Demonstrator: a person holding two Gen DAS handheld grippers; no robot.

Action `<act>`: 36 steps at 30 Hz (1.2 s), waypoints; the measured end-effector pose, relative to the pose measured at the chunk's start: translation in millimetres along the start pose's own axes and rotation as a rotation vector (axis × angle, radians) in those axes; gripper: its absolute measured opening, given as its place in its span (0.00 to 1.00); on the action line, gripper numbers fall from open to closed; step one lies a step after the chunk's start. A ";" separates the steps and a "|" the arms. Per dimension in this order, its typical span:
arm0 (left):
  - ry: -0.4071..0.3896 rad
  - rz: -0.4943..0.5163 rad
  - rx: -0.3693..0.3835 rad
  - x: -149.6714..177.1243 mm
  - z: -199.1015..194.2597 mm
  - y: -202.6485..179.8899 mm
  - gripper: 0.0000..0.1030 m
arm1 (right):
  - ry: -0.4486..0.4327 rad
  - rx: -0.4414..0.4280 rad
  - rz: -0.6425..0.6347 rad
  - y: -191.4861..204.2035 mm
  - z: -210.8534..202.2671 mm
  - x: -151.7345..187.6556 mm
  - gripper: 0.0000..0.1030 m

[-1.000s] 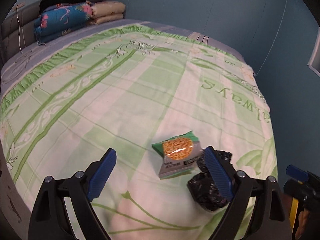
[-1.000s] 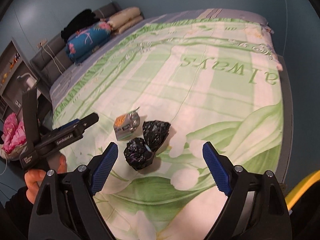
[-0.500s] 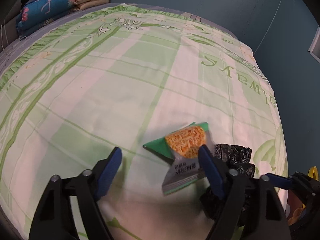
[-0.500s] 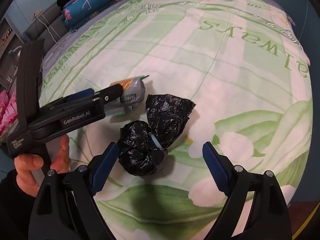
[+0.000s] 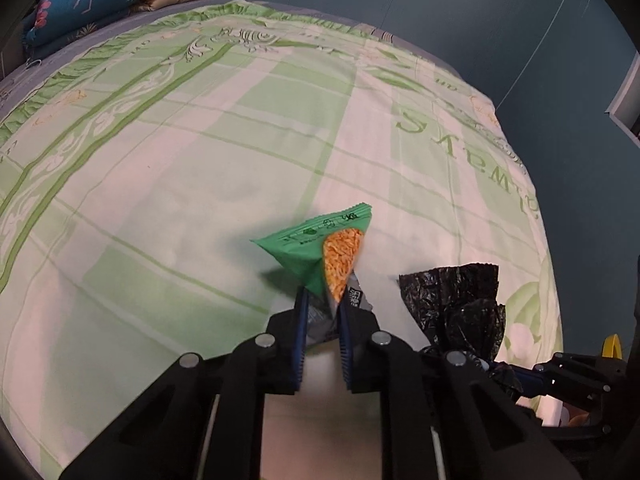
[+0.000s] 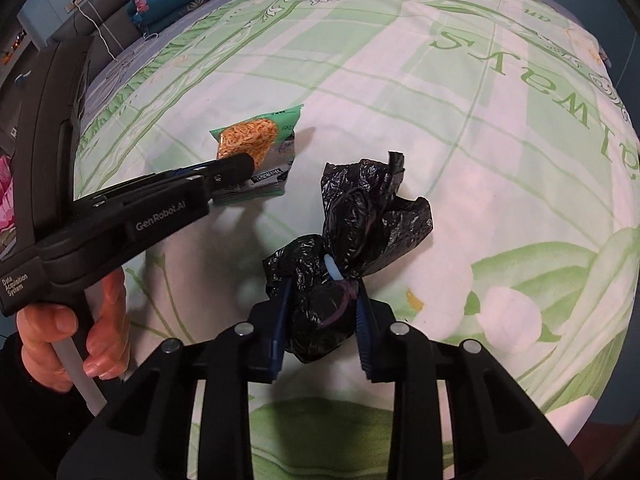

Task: Collect trash
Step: 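Lift the snack bag and black bags and carry them over the yellow bin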

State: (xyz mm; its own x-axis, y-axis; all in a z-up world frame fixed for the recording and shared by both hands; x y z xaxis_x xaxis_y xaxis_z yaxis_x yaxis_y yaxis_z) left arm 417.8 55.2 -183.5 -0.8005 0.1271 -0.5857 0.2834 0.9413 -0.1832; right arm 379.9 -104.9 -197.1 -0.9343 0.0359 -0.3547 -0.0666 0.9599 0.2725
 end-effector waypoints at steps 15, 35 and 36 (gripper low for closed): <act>-0.302 0.115 0.029 2.1 -157.7 -70.9 0.12 | -0.155 -0.024 0.074 -46.3 -127.4 44.0 0.24; -0.434 0.342 0.140 37.5 -251.8 -234.3 0.12 | -0.429 0.022 0.191 -127.7 -277.7 125.1 0.24; -0.434 0.352 0.149 39.2 -253.4 -242.0 0.12 | -0.444 0.024 0.202 -133.3 -284.1 129.8 0.24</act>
State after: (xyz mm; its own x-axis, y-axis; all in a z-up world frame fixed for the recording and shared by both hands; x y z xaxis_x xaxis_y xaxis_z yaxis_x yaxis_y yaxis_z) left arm 184.0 -88.4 38.0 -0.3635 0.2554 -0.8959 0.5900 0.8073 -0.0092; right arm 168.0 -307.3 -25.3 -0.6877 0.3321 -0.6456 0.1133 0.9274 0.3564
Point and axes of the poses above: each gripper's, at about its wrist camera, not at the fingertips, and z roughly the way its jaws point, y to its left, x to its underside, the point moved 2 cm from there along z, roughly the way its jaws point, and after that the axes turned 11 degrees about z, right-handed, at the moved point
